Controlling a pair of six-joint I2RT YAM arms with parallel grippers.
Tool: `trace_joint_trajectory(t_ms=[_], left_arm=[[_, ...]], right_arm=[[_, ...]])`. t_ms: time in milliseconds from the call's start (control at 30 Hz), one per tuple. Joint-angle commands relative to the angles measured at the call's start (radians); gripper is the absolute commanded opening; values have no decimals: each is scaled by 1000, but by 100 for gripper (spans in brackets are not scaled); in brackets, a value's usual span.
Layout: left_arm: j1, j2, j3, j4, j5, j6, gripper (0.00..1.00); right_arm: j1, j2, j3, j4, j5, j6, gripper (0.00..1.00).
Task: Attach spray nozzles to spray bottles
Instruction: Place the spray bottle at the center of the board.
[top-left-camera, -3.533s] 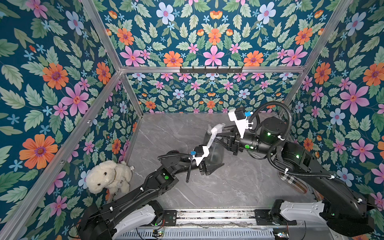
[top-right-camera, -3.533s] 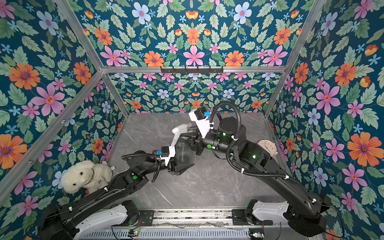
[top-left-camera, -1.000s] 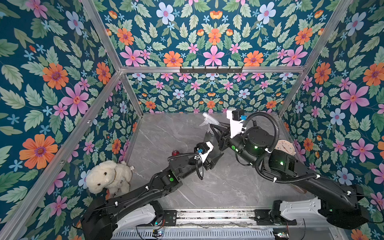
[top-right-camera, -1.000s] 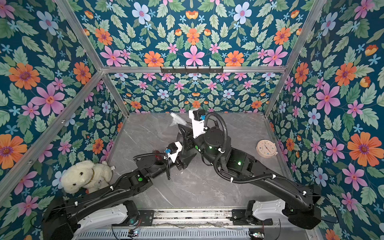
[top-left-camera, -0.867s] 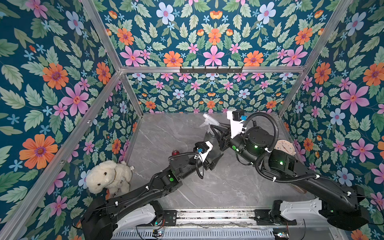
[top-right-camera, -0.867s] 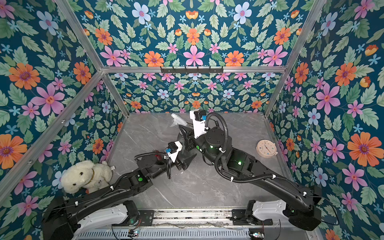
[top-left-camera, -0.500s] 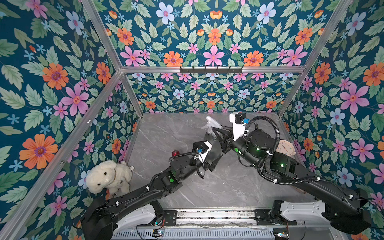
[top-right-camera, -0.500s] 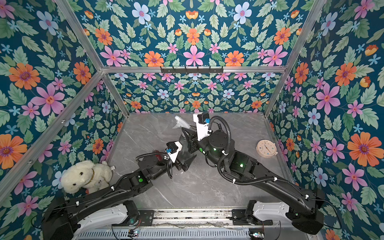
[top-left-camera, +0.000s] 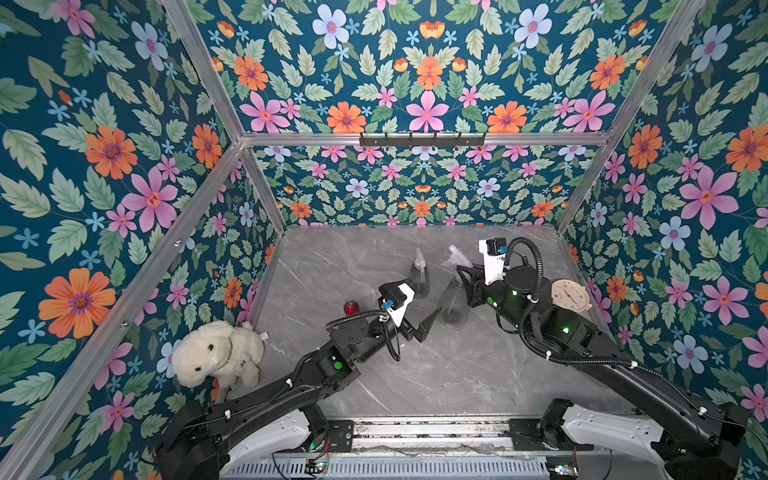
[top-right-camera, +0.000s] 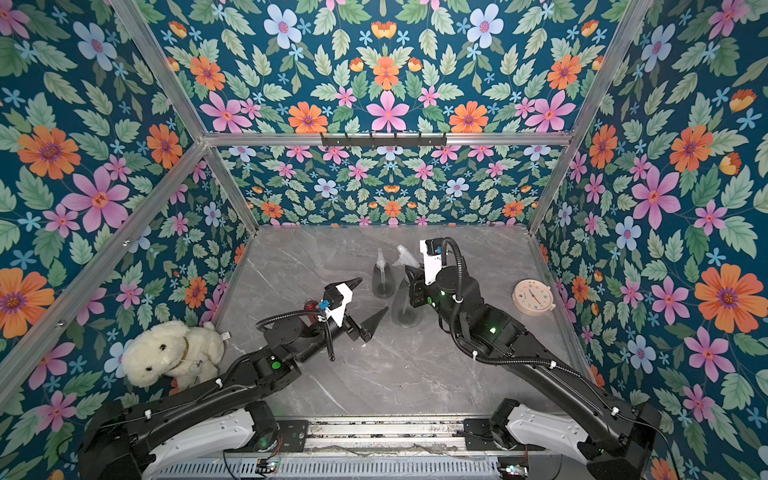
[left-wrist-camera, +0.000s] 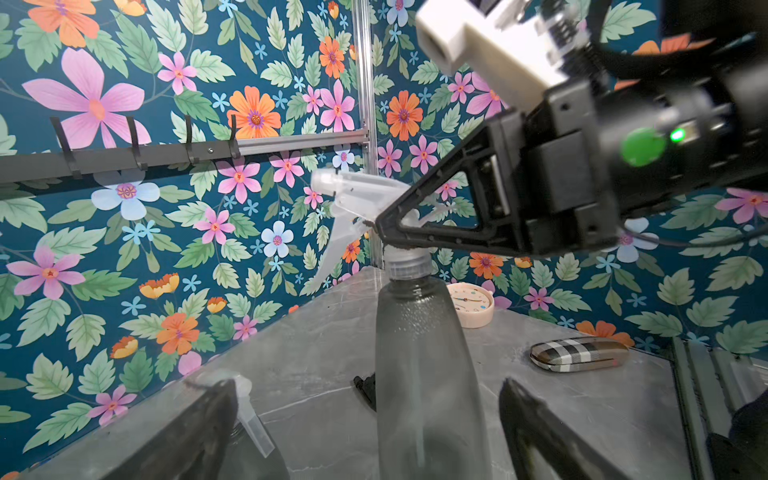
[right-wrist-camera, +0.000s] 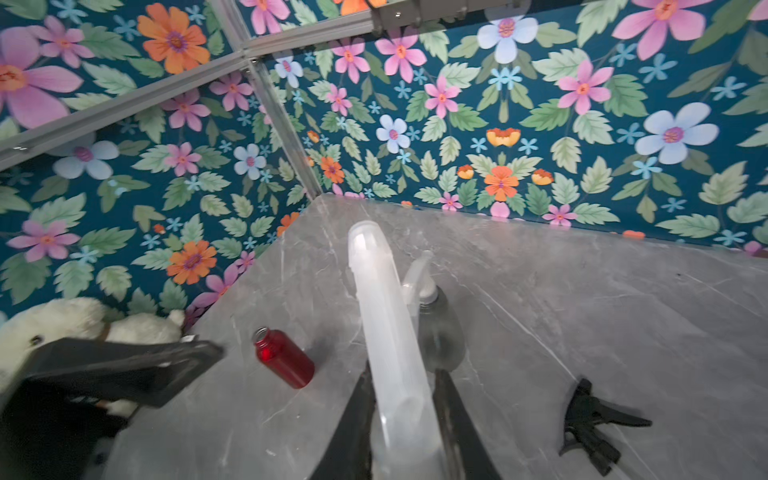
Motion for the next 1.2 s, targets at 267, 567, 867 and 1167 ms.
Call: trace_joint_trajectory(t_ms=[267, 567, 867, 1167], left_arm=[[0, -188, -80, -26, -101, -74, 100], [0, -253, -71, -77, -156, -59, 100], [0, -269, -85, -70, -206, -35, 100], [0, -284, -86, -76, -226, -32, 100]], right_arm=[[-199, 323, -195, 752, -29, -108, 0], [-204, 648, -130, 980, 18, -204, 0], [-203, 659, -140, 939, 15, -215, 28], [-201, 607, -139, 866, 41, -215, 58]])
